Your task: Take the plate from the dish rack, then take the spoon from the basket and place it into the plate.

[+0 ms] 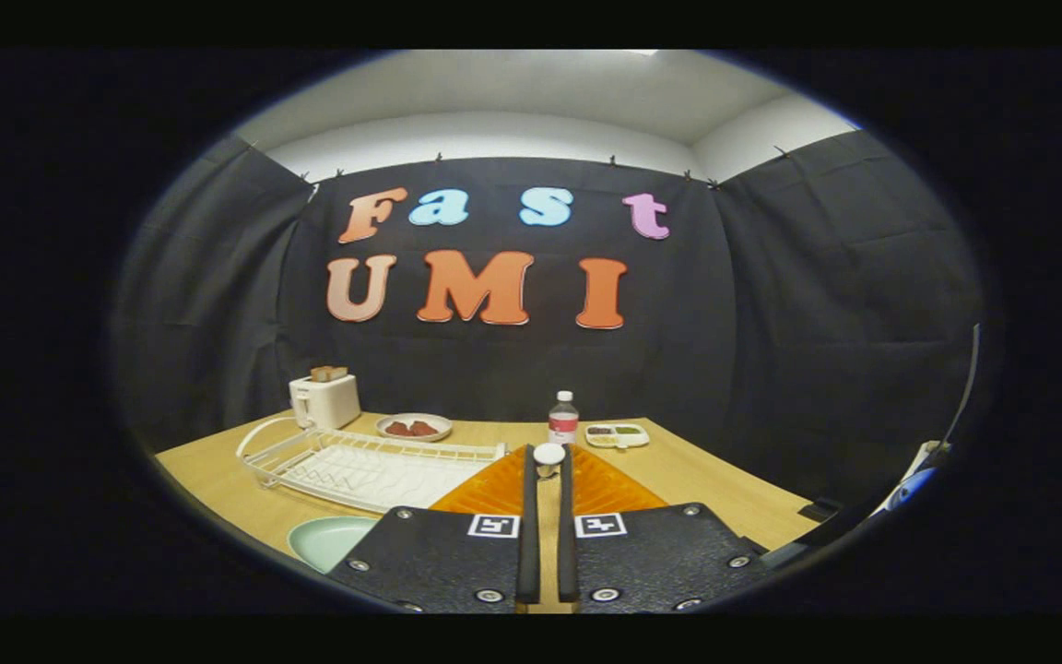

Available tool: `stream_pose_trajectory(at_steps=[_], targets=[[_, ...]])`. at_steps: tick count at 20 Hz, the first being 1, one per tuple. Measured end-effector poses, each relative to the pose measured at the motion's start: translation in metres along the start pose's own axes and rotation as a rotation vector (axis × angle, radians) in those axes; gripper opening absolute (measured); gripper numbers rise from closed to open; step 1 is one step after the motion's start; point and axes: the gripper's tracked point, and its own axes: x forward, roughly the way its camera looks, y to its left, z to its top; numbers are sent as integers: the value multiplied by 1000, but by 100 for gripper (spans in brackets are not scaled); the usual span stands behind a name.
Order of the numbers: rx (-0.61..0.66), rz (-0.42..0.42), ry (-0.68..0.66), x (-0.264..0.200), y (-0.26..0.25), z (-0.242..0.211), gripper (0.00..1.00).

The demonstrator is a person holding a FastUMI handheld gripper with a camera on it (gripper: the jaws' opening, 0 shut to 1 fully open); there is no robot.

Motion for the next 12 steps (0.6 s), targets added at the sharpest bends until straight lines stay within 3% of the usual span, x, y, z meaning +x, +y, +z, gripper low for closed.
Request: stream_pose_trajectory(at_steps=[12], targets=[[44,281,87,-37,111,-46,8]])
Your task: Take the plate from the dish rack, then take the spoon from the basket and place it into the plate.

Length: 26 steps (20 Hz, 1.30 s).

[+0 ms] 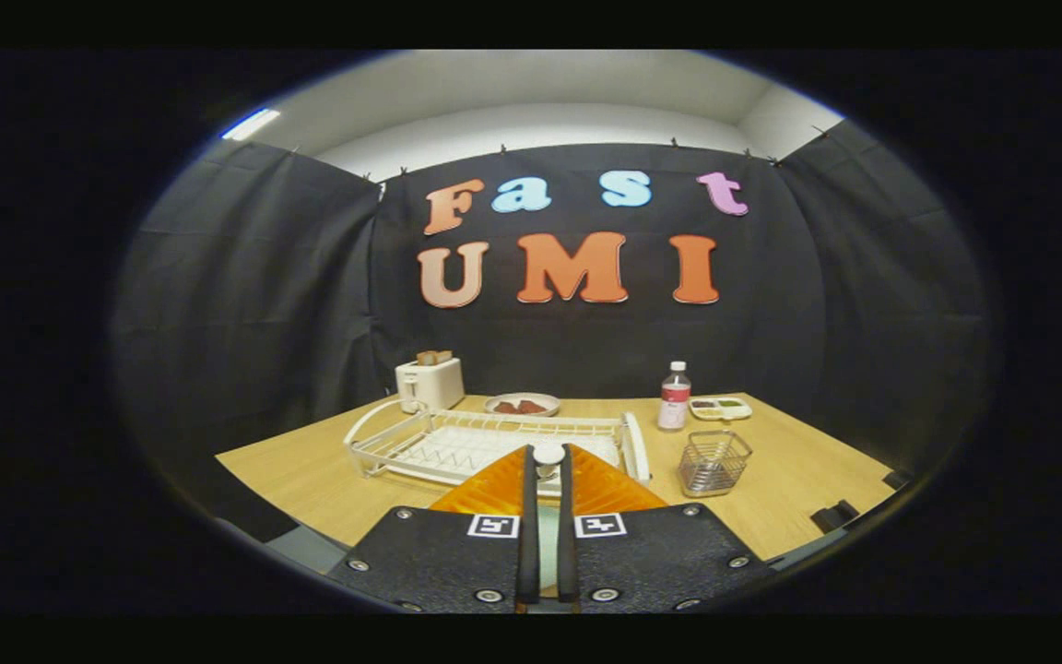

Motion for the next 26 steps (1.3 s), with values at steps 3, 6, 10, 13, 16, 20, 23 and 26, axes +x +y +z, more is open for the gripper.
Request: stream_pose_trajectory(at_steps=[3,6,10,13,16,20,23,26], targets=[[6,62,45,4,20,-23,8],[27,125,82,10,37,-45,7],[38,173,127,17,48,-70,8],[38,196,130,19,50,-71,8],[32,204,144,22,46,-76,9],[26,205,163,29,41,-82,16],[31,198,166,33,36,-81,36],[31,168,154,39,25,-75,66]])
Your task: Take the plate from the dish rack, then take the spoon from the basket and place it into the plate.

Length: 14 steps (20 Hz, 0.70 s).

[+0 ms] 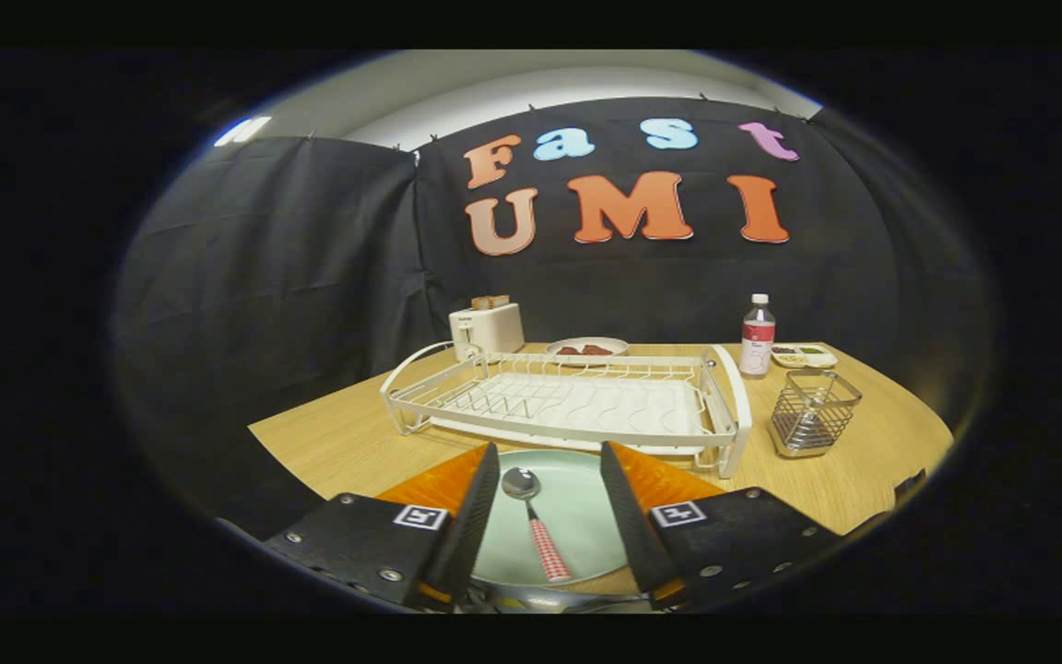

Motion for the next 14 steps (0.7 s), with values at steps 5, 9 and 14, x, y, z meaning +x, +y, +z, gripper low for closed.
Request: stream_pose_trajectory(at_steps=[5,9,14], targets=[[3,-54,-22,1,-25,15,98],[12,-126,-56,-1,-58,32,98],[-8,-247,-104,-12,-110,52,98]])
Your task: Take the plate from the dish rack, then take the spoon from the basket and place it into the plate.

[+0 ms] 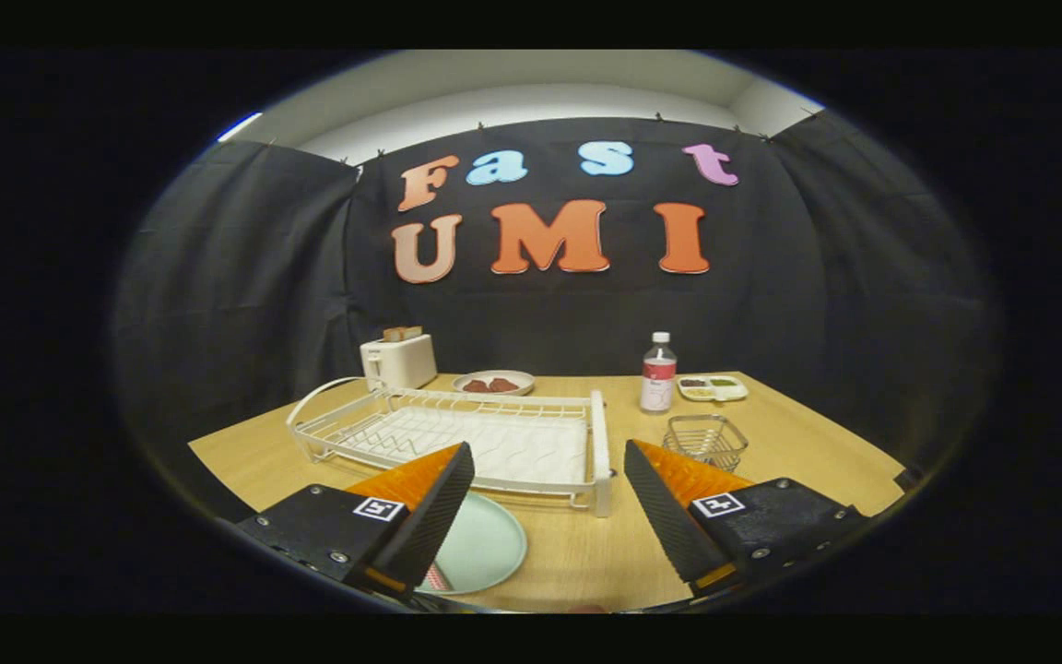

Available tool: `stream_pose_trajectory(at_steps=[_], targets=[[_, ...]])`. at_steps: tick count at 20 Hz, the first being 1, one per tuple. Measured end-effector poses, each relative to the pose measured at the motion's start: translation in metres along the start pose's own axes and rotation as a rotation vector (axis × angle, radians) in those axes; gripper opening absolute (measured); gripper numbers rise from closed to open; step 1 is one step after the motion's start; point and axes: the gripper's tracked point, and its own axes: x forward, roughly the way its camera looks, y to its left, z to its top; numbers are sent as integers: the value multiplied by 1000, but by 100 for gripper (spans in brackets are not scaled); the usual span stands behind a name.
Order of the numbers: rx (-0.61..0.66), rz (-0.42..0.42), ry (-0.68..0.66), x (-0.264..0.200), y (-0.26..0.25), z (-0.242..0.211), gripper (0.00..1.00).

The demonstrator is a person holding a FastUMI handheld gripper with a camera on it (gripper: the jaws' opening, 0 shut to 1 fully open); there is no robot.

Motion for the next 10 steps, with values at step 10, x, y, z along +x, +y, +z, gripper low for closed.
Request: stream_pose_trajectory(at_steps=[10], targets=[[-23,-195,-104,-18,-100,23,97]])
